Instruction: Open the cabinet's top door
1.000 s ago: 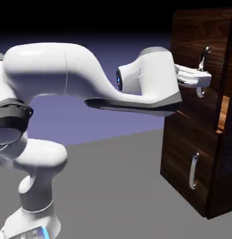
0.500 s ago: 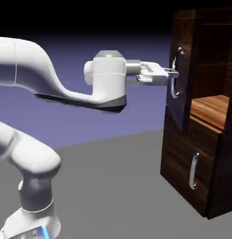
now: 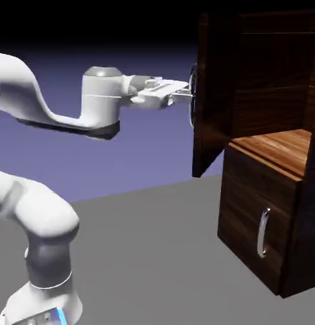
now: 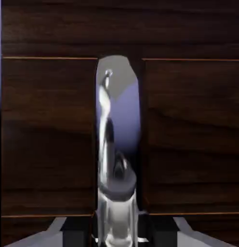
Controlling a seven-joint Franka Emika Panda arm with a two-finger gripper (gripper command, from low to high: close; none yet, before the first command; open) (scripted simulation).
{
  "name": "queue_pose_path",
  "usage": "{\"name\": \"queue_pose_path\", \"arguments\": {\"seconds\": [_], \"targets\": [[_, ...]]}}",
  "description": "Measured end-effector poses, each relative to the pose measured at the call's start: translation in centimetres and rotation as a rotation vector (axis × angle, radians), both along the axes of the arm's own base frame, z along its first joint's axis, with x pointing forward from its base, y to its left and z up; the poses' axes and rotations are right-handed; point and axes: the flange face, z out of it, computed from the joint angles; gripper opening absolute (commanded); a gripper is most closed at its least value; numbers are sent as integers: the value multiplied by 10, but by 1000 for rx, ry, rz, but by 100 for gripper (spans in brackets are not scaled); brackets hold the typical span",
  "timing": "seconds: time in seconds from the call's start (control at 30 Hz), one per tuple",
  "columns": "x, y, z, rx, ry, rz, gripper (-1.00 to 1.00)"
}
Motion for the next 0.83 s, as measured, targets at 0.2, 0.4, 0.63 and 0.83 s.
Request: {"name": "queue_pose_path", "arguments": {"seconds": [0.2, 0.4, 0.63, 0.83], "targets": [[-5, 49, 0, 0, 0, -166, -100], [-2, 98, 0, 0, 0, -330, -100], [11, 150, 0, 0, 0, -509, -100], [24, 184, 0, 0, 0, -626, 100]]}}
